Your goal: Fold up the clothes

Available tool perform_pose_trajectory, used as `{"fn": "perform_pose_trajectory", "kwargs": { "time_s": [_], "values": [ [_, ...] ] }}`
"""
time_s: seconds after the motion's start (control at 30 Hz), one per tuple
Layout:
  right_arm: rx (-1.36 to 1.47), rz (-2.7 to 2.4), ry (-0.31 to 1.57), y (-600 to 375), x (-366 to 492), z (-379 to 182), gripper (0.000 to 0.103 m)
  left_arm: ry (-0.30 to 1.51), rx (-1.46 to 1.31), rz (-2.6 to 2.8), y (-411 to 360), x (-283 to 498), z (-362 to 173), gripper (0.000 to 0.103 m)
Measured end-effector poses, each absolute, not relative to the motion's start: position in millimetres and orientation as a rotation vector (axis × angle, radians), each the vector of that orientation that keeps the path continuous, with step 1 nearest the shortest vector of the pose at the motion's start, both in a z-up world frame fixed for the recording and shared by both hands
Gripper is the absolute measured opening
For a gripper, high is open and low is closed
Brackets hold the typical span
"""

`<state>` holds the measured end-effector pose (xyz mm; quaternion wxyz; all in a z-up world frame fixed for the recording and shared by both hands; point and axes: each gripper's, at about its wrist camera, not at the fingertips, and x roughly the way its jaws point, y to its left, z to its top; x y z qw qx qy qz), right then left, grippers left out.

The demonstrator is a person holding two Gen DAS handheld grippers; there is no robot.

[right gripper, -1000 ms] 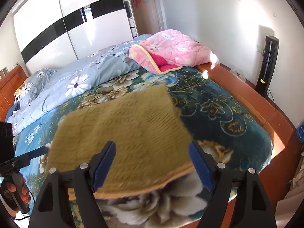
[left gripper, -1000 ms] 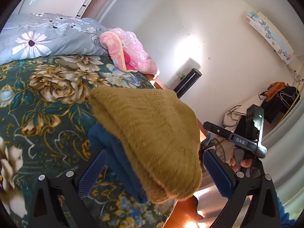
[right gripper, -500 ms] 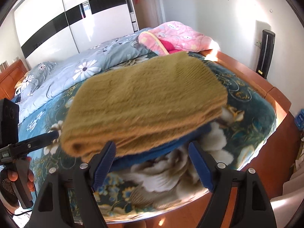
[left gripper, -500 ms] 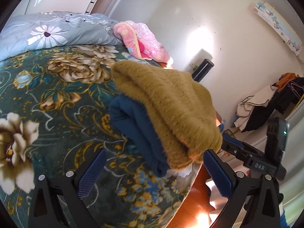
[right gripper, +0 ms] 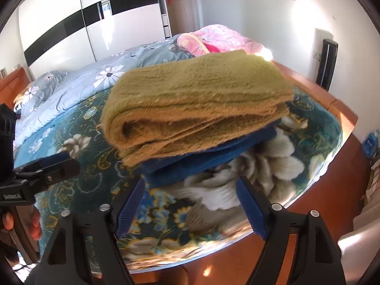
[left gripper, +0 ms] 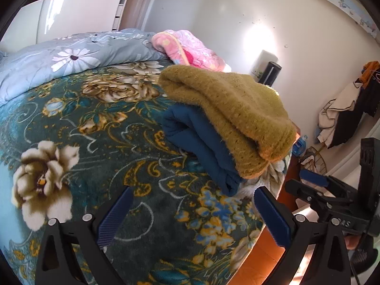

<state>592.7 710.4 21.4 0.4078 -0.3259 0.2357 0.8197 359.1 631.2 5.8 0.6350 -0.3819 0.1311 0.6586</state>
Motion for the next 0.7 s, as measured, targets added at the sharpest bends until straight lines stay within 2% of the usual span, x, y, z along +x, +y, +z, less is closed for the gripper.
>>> {"fn": "perform_pose_trajectory", "kwargs": {
  "time_s": [0.17, 0.7],
  "values": [
    [-0.816, 2.052, 0.599, 697.4, 587.8, 15.2, 0.080, 0.353, -0.818, 1.630, 621.9, 359.0, 5.1, 0.103],
    [-0.812, 2.048, 0.643, 693.2, 581.1, 1.9, 0.080, 0.367, -0.820, 1.686, 616.0, 353.6, -3.1, 0.103]
  ]
}}
